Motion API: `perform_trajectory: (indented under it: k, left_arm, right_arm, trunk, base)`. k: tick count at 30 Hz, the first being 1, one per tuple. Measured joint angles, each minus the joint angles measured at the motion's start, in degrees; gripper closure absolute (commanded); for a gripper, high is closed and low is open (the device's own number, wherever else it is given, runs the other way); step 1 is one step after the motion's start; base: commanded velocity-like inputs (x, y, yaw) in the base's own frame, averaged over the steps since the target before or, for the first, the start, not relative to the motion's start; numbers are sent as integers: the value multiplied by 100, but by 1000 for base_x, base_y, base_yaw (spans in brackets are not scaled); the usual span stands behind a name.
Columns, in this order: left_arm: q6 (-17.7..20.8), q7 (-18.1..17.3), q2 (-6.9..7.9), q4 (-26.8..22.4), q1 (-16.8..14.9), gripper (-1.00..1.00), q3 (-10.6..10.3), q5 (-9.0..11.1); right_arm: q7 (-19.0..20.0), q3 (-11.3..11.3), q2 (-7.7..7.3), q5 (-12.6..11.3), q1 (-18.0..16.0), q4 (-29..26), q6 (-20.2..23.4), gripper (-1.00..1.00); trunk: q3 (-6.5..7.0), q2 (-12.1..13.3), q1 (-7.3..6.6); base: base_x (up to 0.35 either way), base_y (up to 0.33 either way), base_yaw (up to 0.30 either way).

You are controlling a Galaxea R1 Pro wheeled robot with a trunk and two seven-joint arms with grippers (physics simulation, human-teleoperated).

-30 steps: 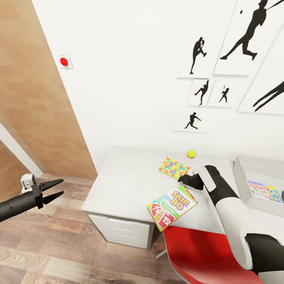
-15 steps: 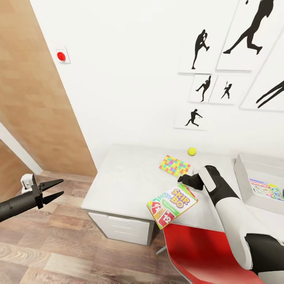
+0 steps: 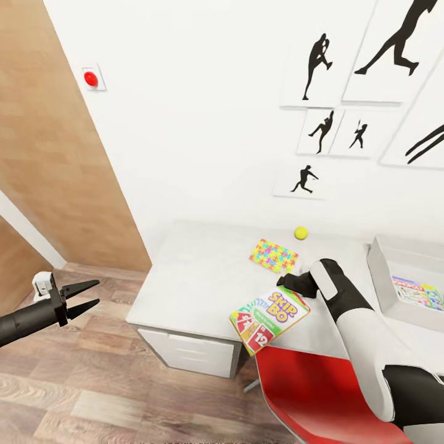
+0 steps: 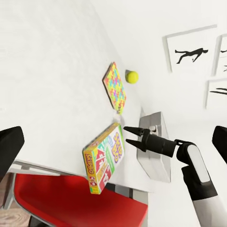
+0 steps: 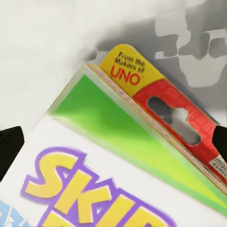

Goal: Put all the toys in the child's room - the three board games (two on the bed and one on the table), the two jigsaw puzzles on the table, and the tennis ball on the table - inside the toy box on the table in the child's room.

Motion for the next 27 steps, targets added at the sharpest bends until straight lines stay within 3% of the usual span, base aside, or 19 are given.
perform_trajectory:
  k: [27]
  left_arm:
    - [0, -3, 0, 0, 0, -100, 1, 1]
  right_arm:
    - [21, -8, 1, -23, 0, -4, 324, -100]
  trunk:
    - [-30, -1, 0]
  base:
    - [0, 0, 0]
